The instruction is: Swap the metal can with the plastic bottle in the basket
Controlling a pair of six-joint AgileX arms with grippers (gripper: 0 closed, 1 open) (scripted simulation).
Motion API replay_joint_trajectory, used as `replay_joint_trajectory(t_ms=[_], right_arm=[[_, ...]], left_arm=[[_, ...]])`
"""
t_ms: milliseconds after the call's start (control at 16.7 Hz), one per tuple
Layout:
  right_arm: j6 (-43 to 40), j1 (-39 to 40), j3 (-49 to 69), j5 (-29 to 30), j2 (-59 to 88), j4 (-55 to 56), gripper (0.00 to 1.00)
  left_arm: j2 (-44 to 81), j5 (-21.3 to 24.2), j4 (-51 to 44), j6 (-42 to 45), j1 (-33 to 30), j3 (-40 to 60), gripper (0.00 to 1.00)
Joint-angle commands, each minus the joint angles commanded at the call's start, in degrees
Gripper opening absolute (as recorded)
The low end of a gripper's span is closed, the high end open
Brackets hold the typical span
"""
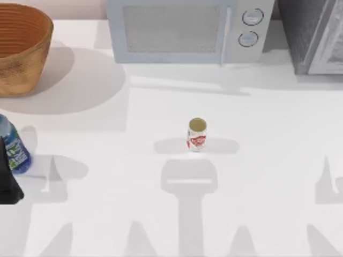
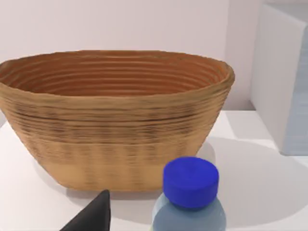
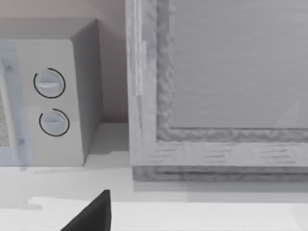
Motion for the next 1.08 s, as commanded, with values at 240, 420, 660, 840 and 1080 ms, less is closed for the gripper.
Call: replay_joint_trajectory(t_ms=[240, 420, 660, 840, 1080], right_arm=[[0.0, 0.0, 0.0, 0.0, 0.0, 0.0, 1.00], [0.0, 0.0, 0.0, 0.0, 0.0, 0.0, 1.00], [0.0, 0.0, 0.0, 0.0, 0.0, 0.0, 1.00], [0.0, 0.0, 0.0, 0.0, 0.0, 0.0, 1.00], [0.0, 0.0, 0.0, 0.0, 0.0, 0.0, 1.00]], left_arm=[[11.2, 0.7, 8.8, 0.3, 1.0, -0.7, 1.00], [22.6, 1.8, 18.8, 0.7, 1.8, -0.9, 1.00], [40.3, 3.5, 34.3, 1.3, 2.9, -1.0, 1.00], [54.0, 4.9, 46.3, 1.8, 3.7, -0.9, 1.00], [70.5, 6.5, 60.6, 2.3, 4.7, -0.7, 1.00]])
